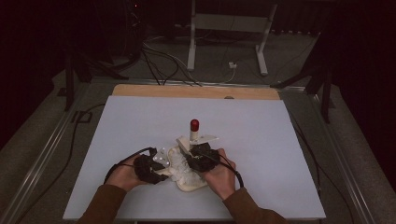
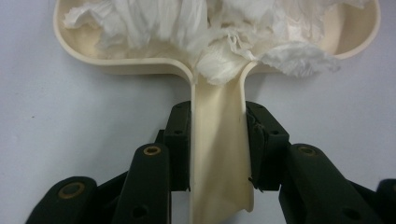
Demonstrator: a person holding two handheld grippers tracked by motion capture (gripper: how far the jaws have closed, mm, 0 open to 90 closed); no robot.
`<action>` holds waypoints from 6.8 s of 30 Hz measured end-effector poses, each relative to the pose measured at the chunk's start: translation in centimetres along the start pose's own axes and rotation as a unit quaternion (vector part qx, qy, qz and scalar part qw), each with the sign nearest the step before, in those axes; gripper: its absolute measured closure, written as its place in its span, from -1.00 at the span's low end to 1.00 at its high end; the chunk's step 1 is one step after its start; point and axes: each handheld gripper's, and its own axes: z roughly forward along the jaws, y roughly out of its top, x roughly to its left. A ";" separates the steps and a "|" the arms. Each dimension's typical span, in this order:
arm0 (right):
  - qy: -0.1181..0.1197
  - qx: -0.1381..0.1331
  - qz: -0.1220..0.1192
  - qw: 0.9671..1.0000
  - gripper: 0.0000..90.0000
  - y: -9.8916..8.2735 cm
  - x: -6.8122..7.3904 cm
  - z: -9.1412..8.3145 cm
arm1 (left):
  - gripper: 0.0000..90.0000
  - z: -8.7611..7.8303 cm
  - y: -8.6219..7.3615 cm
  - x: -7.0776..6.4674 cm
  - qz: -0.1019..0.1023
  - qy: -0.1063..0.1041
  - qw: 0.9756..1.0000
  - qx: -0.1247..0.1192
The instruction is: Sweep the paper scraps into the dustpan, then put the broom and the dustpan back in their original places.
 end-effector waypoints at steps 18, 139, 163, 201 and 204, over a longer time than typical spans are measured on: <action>-0.008 -0.007 -0.025 1.000 0.49 0.3 1.2 -0.2 | 0.48 0.3 -0.7 -0.6 -0.004 0.017 0.999 -0.047; -0.055 -0.032 -0.031 0.997 0.49 -0.9 -13.8 -4.9 | 0.48 -4.5 -7.3 -0.3 -0.312 0.281 0.894 -0.154; -0.063 -0.016 -0.075 0.995 0.49 -3.5 -19.4 -7.5 | 0.48 -4.1 -9.3 -0.6 -0.372 0.310 0.859 -0.164; -0.019 -0.117 -0.001 0.993 0.30 -5.1 -19.7 -10.7 | 0.48 -3.7 -9.5 -0.8 -0.379 0.305 0.859 -0.161; -0.054 -0.144 0.025 0.988 0.34 -4.7 -18.9 -11.2 | 0.48 -3.8 -9.5 -0.8 -0.378 0.306 0.859 -0.161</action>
